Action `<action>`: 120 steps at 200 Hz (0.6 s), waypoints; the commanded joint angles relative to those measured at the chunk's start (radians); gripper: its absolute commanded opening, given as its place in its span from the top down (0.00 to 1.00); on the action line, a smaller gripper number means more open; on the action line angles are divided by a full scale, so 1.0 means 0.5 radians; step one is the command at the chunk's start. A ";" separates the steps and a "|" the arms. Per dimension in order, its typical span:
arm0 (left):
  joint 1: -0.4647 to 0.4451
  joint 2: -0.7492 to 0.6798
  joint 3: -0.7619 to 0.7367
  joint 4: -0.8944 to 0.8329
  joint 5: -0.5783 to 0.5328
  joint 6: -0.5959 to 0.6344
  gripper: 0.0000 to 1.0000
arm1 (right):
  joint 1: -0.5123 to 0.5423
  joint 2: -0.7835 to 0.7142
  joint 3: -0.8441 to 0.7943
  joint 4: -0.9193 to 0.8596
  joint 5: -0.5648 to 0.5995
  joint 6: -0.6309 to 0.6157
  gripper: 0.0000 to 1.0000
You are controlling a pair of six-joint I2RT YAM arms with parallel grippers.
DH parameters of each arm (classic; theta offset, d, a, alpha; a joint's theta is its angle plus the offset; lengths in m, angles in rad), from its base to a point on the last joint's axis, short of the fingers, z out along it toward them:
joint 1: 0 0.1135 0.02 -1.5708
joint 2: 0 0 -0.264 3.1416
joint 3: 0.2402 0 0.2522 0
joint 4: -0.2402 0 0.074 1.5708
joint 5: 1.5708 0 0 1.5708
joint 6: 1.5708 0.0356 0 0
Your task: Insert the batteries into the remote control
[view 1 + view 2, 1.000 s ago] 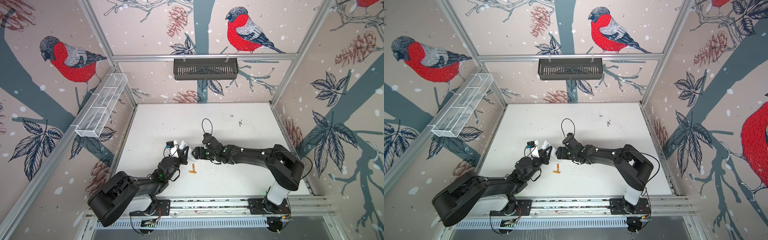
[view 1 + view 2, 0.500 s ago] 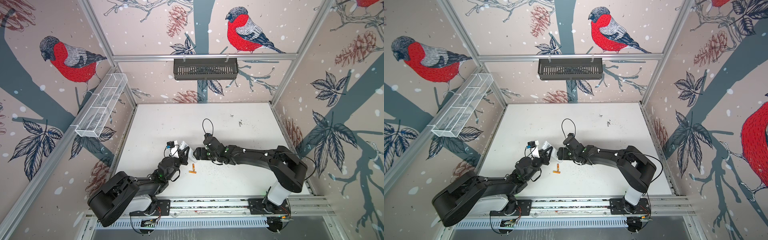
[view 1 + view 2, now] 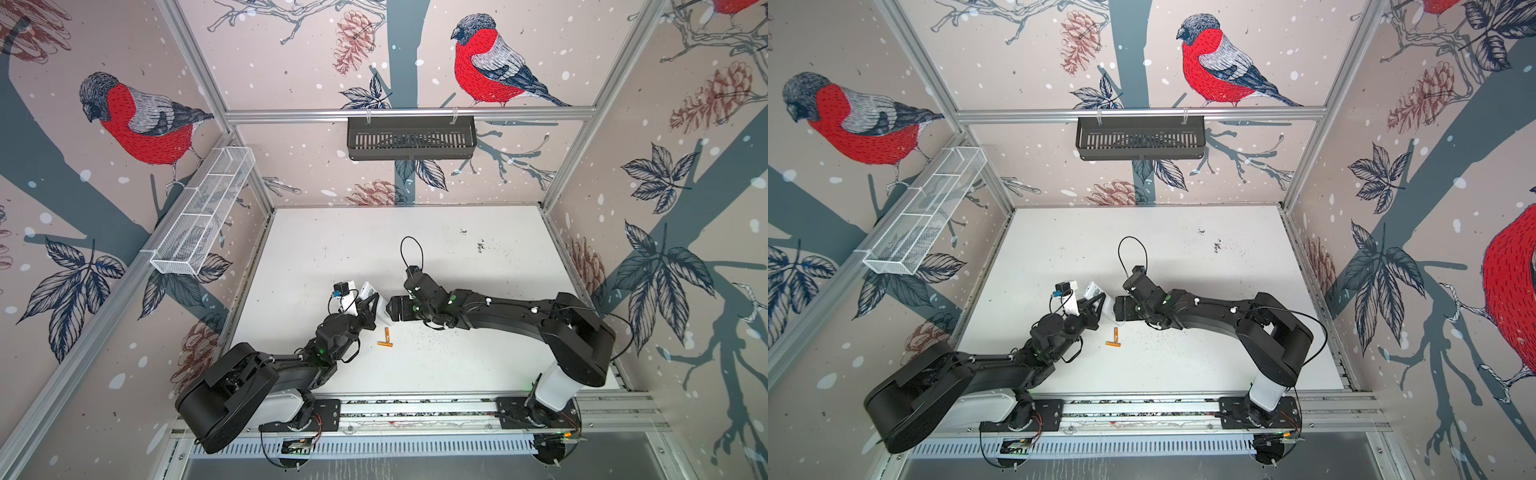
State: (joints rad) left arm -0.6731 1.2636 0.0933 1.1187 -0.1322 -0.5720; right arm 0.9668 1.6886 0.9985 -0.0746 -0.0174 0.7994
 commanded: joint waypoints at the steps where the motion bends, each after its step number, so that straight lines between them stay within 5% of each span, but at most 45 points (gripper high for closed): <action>1: -0.002 0.006 0.011 -0.012 0.014 0.021 1.00 | 0.010 -0.025 0.011 -0.023 0.041 -0.062 0.13; 57: 0.002 0.026 0.025 -0.010 0.041 0.024 1.00 | 0.027 -0.086 -0.022 0.003 0.056 -0.121 0.12; 120: 0.001 -0.186 0.160 -0.366 0.226 0.024 1.00 | 0.021 -0.465 -0.314 0.244 0.075 -0.634 0.10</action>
State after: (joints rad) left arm -0.6731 1.2228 0.1303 1.0363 -0.0772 -0.5690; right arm 0.9802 1.5246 0.8841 -0.0303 0.0074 0.6212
